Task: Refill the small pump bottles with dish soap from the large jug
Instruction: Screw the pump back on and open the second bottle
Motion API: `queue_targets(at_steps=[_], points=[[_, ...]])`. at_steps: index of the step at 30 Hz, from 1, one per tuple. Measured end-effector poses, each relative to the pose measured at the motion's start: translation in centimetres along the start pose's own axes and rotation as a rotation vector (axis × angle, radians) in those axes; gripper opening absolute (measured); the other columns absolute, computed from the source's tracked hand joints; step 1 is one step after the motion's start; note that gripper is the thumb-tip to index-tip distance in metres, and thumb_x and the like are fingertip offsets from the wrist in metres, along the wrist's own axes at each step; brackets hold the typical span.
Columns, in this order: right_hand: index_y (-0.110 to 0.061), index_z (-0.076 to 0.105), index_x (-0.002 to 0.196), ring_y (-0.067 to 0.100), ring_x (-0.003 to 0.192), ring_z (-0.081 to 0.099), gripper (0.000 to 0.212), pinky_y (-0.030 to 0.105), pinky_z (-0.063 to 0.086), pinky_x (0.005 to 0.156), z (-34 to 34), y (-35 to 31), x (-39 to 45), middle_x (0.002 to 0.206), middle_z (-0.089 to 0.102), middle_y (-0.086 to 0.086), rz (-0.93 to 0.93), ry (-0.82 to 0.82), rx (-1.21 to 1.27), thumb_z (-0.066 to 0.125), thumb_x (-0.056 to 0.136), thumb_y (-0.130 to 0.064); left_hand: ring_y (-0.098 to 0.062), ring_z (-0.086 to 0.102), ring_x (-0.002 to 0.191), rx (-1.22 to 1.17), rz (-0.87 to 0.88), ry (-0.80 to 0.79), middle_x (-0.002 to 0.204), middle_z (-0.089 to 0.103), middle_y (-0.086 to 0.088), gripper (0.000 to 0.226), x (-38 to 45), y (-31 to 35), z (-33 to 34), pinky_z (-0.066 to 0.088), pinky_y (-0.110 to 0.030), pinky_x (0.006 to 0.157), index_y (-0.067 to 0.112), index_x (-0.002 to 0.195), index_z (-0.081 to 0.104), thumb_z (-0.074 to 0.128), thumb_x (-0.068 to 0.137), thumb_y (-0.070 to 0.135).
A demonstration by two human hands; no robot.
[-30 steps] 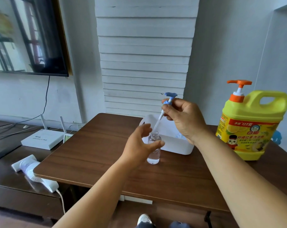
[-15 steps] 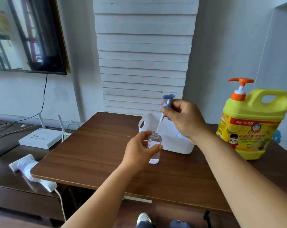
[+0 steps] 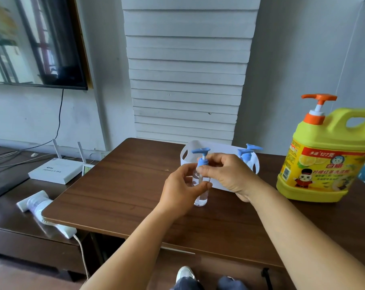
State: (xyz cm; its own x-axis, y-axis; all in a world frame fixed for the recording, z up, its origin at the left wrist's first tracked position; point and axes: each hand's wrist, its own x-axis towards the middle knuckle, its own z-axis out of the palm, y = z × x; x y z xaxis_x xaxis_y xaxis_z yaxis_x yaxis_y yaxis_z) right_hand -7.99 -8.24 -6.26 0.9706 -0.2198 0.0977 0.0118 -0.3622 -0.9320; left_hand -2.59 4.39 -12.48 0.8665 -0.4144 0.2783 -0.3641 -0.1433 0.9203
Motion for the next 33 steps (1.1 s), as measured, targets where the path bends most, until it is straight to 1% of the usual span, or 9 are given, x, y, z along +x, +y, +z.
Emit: queue_targets(at_steps=[3, 7, 11, 14, 17, 20, 25, 29, 33], points=[[-0.013, 0.069, 0.099, 0.012, 0.095, 0.066, 0.014, 0.021, 0.048, 0.088, -0.14, -0.02, 0.17, 0.1, 0.072, 0.002, -0.008, 0.04, 0.102, 0.066, 0.085, -0.014, -0.015, 0.067, 0.092, -0.005, -0.008, 0.0, 0.096, 0.071, 0.006, 0.047, 0.04, -0.02, 0.01, 0.056, -0.038, 0.085, 0.025, 0.114, 0.06, 0.079, 0.071, 0.029], [-0.013, 0.065, 0.084, 0.01, 0.078, 0.063, 0.01, 0.016, 0.049, 0.074, 0.01, -0.26, 0.25, 0.083, 0.065, 0.001, 0.003, 0.045, 0.101, 0.073, 0.079, -0.016, -0.015, 0.068, 0.092, 0.006, -0.003, 0.001, 0.098, 0.071, 0.006, 0.047, 0.03, -0.08, 0.0, 0.057, -0.036, 0.084, 0.024, 0.114, 0.06, 0.079, 0.072, 0.03], [-0.014, 0.067, 0.083, 0.007, 0.078, 0.063, 0.003, 0.018, 0.05, 0.077, 0.23, -0.34, 0.28, 0.09, 0.067, 0.004, 0.012, -0.003, 0.191, 0.069, 0.082, -0.012, -0.016, 0.066, 0.094, 0.025, 0.007, 0.01, 0.099, 0.07, 0.007, 0.047, 0.06, -0.1, 0.04, 0.055, -0.036, 0.086, 0.026, 0.114, 0.06, 0.079, 0.071, 0.032], [-0.013, 0.061, 0.083, 0.005, 0.07, 0.061, 0.018, 0.015, 0.047, 0.065, 0.56, -0.34, 0.49, 0.077, 0.061, -0.004, 0.027, 0.06, 0.069, 0.076, 0.076, -0.019, -0.014, 0.065, 0.094, 0.04, 0.016, 0.006, 0.099, 0.07, 0.007, 0.047, 0.01, -0.14, -0.01, 0.055, -0.036, 0.086, 0.025, 0.114, 0.06, 0.078, 0.072, 0.034], [-0.015, 0.064, 0.087, 0.007, 0.079, 0.063, 0.008, 0.016, 0.048, 0.074, 0.3, -0.19, 0.55, 0.083, 0.064, -0.002, 0.03, -0.032, 0.189, 0.07, 0.081, -0.014, -0.016, 0.065, 0.095, 0.026, 0.003, 0.013, 0.099, 0.07, 0.006, 0.047, 0.01, -0.15, 0.0, 0.055, -0.038, 0.087, 0.026, 0.113, 0.061, 0.08, 0.07, 0.033], [-0.008, 0.066, 0.087, 0.013, 0.076, 0.063, 0.012, 0.026, 0.049, 0.079, 0.22, 0.03, 0.74, 0.082, 0.064, 0.005, 0.009, 0.02, 0.169, 0.073, 0.078, -0.013, -0.015, 0.064, 0.094, 0.029, 0.003, 0.008, 0.099, 0.069, 0.006, 0.048, -0.04, -0.06, -0.03, 0.055, -0.035, 0.087, 0.024, 0.114, 0.06, 0.08, 0.071, 0.031], [-0.011, 0.066, 0.083, 0.005, 0.073, 0.063, 0.003, 0.01, 0.049, 0.067, 0.14, 0.09, 0.74, 0.085, 0.065, 0.003, 0.005, -0.021, 0.177, 0.069, 0.082, -0.011, -0.012, 0.063, 0.095, 0.039, -0.003, 0.004, 0.1, 0.068, 0.007, 0.048, -0.04, 0.12, -0.16, 0.054, -0.03, 0.087, 0.026, 0.115, 0.059, 0.079, 0.072, 0.031], [-0.007, 0.063, 0.089, 0.009, 0.074, 0.06, 0.018, 0.015, 0.049, 0.069, -0.1, 0.33, 0.89, 0.081, 0.063, 0.003, -0.008, 0.04, 0.085, 0.074, 0.078, -0.017, -0.014, 0.064, 0.095, 0.032, -0.002, -0.006, 0.101, 0.068, 0.006, 0.051, -0.05, 0.04, -0.11, 0.055, -0.033, 0.087, 0.024, 0.116, 0.058, 0.079, 0.071, 0.033], [-0.012, 0.065, 0.085, 0.009, 0.076, 0.062, 0.01, 0.01, 0.05, 0.068, -0.07, 0.42, 0.72, 0.08, 0.065, 0.001, -0.012, 0.011, 0.119, 0.072, 0.08, -0.016, -0.014, 0.064, 0.097, 0.032, -0.009, 0.0, 0.103, 0.068, 0.006, 0.054, -0.06, 0.09, -0.16, 0.054, -0.031, 0.088, 0.023, 0.119, 0.057, 0.079, 0.071, 0.032]])
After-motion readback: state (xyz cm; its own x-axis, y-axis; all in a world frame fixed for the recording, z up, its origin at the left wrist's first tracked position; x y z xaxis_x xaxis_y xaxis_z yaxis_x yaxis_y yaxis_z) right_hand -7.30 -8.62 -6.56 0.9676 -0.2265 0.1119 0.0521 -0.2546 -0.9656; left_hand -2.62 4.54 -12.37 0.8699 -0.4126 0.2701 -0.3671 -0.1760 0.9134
